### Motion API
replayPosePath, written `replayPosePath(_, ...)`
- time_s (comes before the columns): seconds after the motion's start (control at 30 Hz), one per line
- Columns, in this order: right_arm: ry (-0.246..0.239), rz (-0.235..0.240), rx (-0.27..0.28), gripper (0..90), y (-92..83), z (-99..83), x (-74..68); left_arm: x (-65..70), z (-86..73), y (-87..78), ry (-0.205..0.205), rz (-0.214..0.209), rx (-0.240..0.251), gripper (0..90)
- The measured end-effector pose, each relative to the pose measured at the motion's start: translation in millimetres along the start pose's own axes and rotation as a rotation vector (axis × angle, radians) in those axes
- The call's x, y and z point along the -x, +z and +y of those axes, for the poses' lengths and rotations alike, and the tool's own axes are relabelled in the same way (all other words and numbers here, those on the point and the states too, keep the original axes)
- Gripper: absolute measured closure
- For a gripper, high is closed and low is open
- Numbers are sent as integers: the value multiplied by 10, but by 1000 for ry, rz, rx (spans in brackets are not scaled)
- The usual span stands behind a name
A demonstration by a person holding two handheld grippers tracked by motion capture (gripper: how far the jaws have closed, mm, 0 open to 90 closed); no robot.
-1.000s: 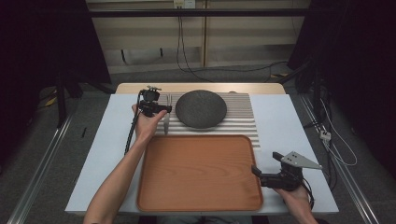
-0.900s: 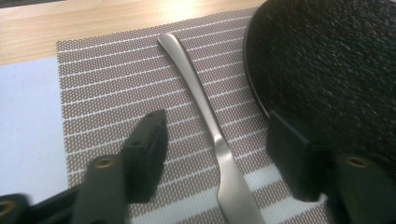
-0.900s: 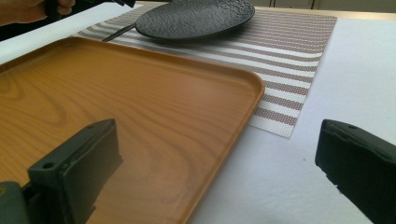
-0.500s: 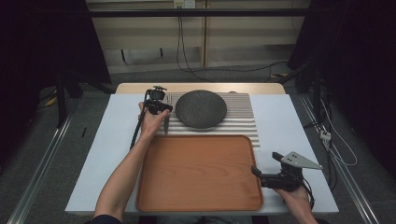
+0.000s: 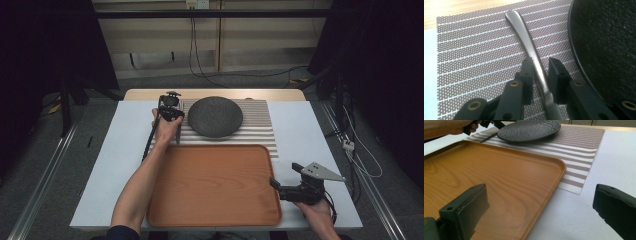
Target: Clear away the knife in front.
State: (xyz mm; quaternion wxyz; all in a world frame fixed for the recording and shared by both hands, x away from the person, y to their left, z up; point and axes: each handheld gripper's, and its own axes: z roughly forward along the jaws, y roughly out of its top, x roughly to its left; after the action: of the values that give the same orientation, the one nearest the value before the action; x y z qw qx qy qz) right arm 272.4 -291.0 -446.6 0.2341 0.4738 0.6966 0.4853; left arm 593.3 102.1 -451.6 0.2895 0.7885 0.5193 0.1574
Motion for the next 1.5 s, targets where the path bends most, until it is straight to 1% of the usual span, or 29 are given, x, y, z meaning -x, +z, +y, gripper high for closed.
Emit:
replayPosePath(0.1,1,2,1,0,-7,-2,0,-9,25,-1,-11,-8,-16,758)
replayPosePath(0.13,2,2,1,0,-8,-2,0,-17,38,-2,-3,-14,-26,760)
replayPosePath(0.17,2,2,1,0,-8,-2,0,-17,47,-2,-1,-7,-27,760)
replayPosePath(0.2,2,2,1,0,-10,-3,0,-20,50,-4,8,8,-26,781)
replayPosePath(0.23,1,2,1,0,-11,-3,-1,-30,54,-1,6,12,-26,787)
replayPosePath(0.27,1,2,1,0,-11,-3,-1,-50,59,2,-8,-4,-26,787)
replayPosePath(0.3,1,1,2,0,-12,-4,-2,-62,62,2,-17,-10,-28,792)
replayPosePath(0.33,1,1,2,0,-12,-4,1,-68,63,-3,-11,-7,-32,795)
replayPosePath(0.37,3,0,1,0,-10,-3,3,-80,65,-12,-10,-18,-41,796)
replayPosePath(0.4,3,0,1,0,-10,-3,3,-93,62,-20,-1,-16,-49,796)
replayPosePath(0.47,1,-2,-3,0,0,-4,4,-124,59,-44,11,-29,-70,797)
replayPosePath(0.5,0,-2,-3,0,3,-4,3,-136,57,-57,7,-38,-81,797)
replayPosePath(0.57,-2,-1,-4,0,4,-4,2,-163,57,-85,19,-46,-107,797)
replayPosePath(0.63,-2,0,-4,0,6,-1,-6,-184,61,-103,39,-43,-128,796)
replayPosePath(0.67,-2,0,-4,0,6,-1,-6,-186,57,-105,39,-35,-126,796)
replayPosePath(0.77,-3,1,-3,0,6,-1,-5,-188,51,-94,16,-41,-124,794)
replayPosePath(0.8,-1,0,-3,0,9,-2,-2,-188,53,-90,17,-45,-127,790)
replayPosePath(0.93,-2,1,-4,0,11,-3,-2,-175,57,-80,27,-37,-122,773)
replayPosePath(1.0,-1,2,-4,0,10,-3,-3,-172,61,-82,26,-37,-127,772)
replayPosePath(1.07,-1,2,-4,0,10,-3,-3,-159,55,-76,25,-29,-119,773)
replayPosePath(1.13,-1,3,-4,0,11,-3,-4,-172,59,-82,25,-38,-130,774)
replayPosePath(1.2,0,5,-4,0,13,-3,-4,-171,61,-78,17,-36,-129,775)
replayPosePath(1.3,0,4,-5,0,9,-3,-10,-177,61,-80,32,-41,-132,775)
replayPosePath(1.33,0,5,-4,0,7,-4,-8,-177,61,-75,25,-40,-126,775)
replayPosePath(1.4,-3,5,-4,0,4,-6,-5,-180,65,-78,32,-43,-134,774)
replayPosePath(1.47,-2,5,-4,0,4,-5,-2,-173,65,-74,35,-34,-131,775)
replayPosePath(1.5,1,4,-3,0,7,-4,-3,-166,68,-76,35,-29,-134,796)
